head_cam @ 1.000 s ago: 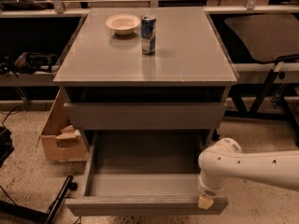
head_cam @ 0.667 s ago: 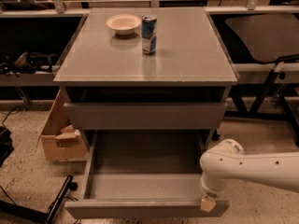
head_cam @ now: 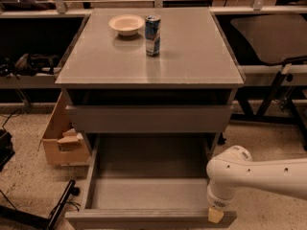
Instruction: Open middle drawer
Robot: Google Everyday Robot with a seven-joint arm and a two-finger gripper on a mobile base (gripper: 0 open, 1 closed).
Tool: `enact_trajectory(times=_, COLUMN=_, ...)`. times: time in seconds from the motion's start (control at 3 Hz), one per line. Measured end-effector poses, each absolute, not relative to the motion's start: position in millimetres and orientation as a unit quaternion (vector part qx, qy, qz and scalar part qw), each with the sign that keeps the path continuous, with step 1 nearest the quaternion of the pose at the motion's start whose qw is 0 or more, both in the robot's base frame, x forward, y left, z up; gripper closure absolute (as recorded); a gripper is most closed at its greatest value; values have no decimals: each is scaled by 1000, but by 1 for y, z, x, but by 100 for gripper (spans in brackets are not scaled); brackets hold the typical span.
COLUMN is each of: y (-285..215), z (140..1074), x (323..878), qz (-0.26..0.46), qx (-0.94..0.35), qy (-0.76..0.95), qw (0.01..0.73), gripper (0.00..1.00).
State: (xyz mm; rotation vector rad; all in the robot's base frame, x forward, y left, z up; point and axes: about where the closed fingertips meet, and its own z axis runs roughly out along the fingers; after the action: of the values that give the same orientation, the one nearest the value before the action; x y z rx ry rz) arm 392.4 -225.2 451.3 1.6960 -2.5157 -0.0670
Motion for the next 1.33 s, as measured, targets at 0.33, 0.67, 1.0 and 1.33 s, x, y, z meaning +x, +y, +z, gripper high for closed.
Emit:
enact_trajectory(times=0.33, y=-236, z=448, x=376, qz=-28, qx=551, qy=-831, qw=69, gripper=100)
enact_trajectory(times=0.67, y=-232, z=449, x=376, qz=-28, qx=551, qy=-831, qw=69, gripper=100)
enact_trajectory(times=1.0, y=-239, z=445, x=361, qz=-37, qx=545, qy=-834, qw=85, gripper=100)
enact_trajectory(times=1.33, y=-239, z=445, x=361, qz=-37, qx=545, qy=-834, qw=85, gripper=82)
